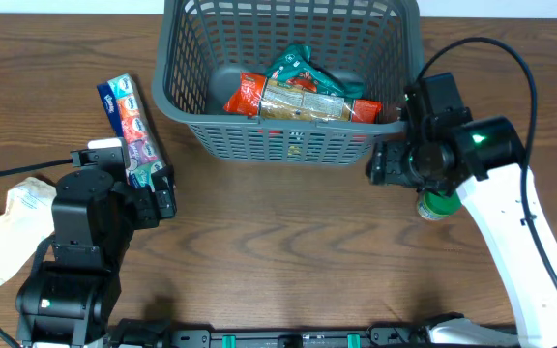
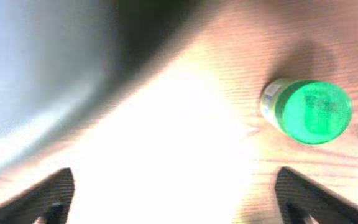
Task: Pack container
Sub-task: 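Lower the right gripper and grasp the green-lidded jar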
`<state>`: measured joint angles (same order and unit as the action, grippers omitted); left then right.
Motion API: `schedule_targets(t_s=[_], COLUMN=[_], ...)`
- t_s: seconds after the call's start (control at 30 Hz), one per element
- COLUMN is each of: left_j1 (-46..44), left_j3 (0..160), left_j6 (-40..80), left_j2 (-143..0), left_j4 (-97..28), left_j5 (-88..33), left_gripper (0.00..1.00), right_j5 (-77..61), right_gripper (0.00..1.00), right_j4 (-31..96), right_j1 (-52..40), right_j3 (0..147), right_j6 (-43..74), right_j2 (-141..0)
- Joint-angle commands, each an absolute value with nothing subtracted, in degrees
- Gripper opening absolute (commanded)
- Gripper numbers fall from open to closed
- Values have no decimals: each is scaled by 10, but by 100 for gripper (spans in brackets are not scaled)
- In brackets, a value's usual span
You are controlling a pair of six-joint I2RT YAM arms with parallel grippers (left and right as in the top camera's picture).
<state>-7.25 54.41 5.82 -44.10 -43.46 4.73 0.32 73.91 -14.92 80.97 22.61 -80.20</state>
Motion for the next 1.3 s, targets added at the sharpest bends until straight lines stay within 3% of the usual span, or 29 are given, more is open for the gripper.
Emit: schedule_targets(t_s=[0.0, 0.2, 0.4, 0.83, 1.03, 1.27], left_j1=[-74, -74, -74, -74, -74, -74], left_j3=[556, 556, 556, 556, 556, 556], left_j6=[61, 61, 61, 61, 61, 61], left_j2=[-441, -441, -441, -441, -441, -441], left_j4=[-435, -435, -435, -434, -434, -434], left_j5=[52, 52, 52, 52, 52, 52], left_gripper=[99, 98, 99, 99, 99, 99], right_j5=[8, 58, 53, 21, -20, -17], right_gripper=[99, 99, 99, 99, 89, 91], right_j4=[737, 735, 762, 724, 665, 625], right_j1=[-108, 21, 140, 146, 146, 145], right_j3=[815, 844, 843, 725, 664, 657], right_j6=[280, 353, 356, 425, 424, 415], right_j2=[-756, -712, -723, -749, -777, -822])
